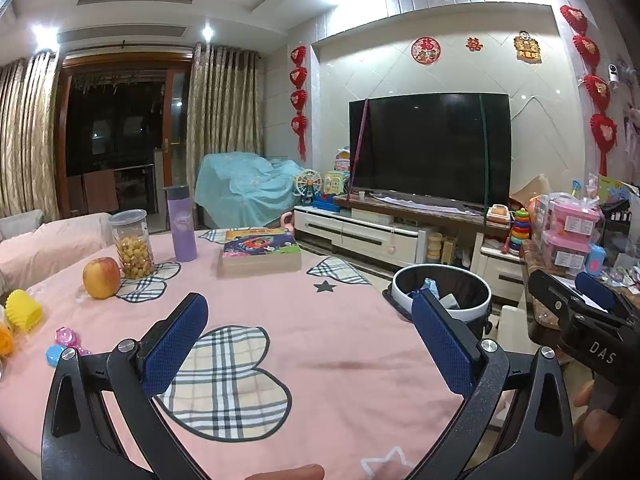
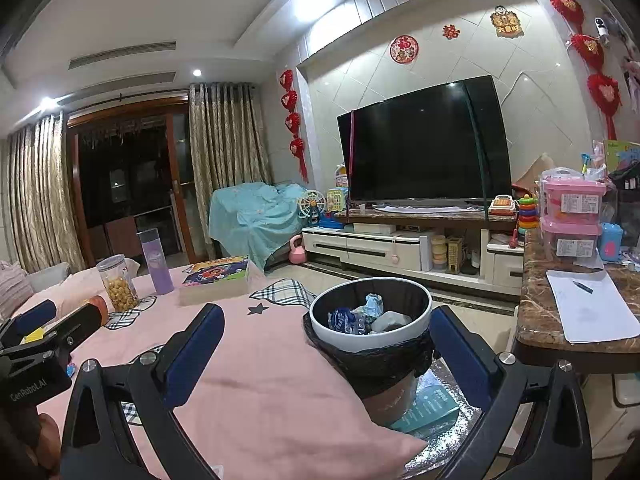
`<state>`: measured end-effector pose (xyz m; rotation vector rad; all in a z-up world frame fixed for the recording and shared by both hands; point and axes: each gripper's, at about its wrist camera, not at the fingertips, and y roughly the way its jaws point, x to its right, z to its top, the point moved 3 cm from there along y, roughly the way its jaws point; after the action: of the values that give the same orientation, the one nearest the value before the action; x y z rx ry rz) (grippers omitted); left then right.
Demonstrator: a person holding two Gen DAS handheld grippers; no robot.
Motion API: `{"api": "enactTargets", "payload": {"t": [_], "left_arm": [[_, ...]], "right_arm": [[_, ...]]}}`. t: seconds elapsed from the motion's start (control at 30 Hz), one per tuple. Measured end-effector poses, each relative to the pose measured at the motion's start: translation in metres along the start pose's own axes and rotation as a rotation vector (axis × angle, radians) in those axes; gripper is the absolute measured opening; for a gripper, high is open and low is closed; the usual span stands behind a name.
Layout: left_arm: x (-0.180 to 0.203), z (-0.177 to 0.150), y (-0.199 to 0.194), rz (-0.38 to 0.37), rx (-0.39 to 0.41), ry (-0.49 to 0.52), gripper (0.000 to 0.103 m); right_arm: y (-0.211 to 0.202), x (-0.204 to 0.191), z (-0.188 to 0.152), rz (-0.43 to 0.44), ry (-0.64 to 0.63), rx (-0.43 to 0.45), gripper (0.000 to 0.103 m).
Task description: Collect trash
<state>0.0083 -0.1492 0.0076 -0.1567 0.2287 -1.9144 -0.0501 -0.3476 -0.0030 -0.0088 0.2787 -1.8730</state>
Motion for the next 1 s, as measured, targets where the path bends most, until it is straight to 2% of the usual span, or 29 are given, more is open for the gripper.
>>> {"api": "enactTargets", "payload": {"t": [1.0], "left_arm": [[-0.0028,-0.0031,-0.0007,0.019,0.000,-0.004,0.103]], "right_arm": [[-0.0023,-0.0051,0.0013,0.013,-0.002,-0.002,0.103]]}}
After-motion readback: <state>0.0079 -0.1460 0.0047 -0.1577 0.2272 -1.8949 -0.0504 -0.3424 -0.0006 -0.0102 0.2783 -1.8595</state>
